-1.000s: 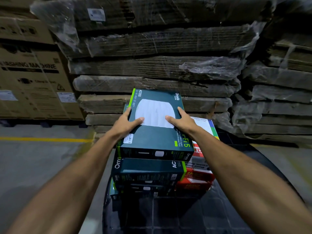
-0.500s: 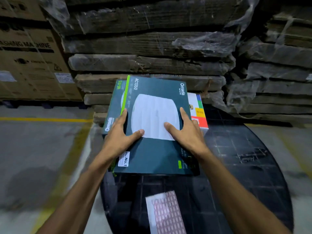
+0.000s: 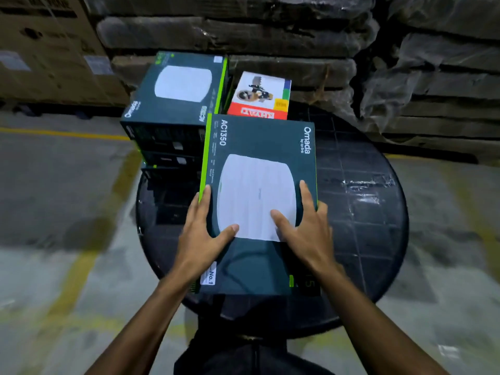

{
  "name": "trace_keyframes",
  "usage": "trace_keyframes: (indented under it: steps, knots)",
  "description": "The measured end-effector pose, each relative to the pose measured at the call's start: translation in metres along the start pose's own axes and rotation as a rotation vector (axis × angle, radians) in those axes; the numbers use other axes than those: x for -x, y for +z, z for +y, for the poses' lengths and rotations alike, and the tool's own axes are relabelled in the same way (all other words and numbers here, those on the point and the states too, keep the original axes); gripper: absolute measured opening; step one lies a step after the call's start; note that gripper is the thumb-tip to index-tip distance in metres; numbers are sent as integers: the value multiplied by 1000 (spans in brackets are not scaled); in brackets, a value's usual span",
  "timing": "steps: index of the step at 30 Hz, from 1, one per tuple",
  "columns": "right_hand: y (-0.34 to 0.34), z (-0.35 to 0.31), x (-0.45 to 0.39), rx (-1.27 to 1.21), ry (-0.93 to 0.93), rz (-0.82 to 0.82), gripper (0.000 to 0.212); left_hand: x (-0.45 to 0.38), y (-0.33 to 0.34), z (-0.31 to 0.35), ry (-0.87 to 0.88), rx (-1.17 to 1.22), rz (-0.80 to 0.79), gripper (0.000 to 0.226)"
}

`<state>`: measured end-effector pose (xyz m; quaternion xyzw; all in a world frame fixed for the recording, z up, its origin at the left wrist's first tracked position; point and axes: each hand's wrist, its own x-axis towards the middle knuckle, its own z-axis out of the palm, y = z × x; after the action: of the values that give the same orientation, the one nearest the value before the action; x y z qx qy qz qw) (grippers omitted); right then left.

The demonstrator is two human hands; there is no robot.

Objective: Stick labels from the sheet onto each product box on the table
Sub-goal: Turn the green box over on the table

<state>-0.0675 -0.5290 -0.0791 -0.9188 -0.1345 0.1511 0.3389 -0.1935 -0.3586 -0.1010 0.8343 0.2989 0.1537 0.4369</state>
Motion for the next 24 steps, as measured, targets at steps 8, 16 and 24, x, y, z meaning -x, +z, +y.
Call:
trace_keyframes:
  steps: [8,16,24]
  knots:
    - [-17,90,19,76,106,-106,84,44,81,-2,-132,-1,-153,96]
    - [0,126,-4,88,209,-157,85,23,122,-21,-214,1,-272,92]
    - [30,131,-43,75,239,-227,85,-19,133,-49,-227,-93,-388,89]
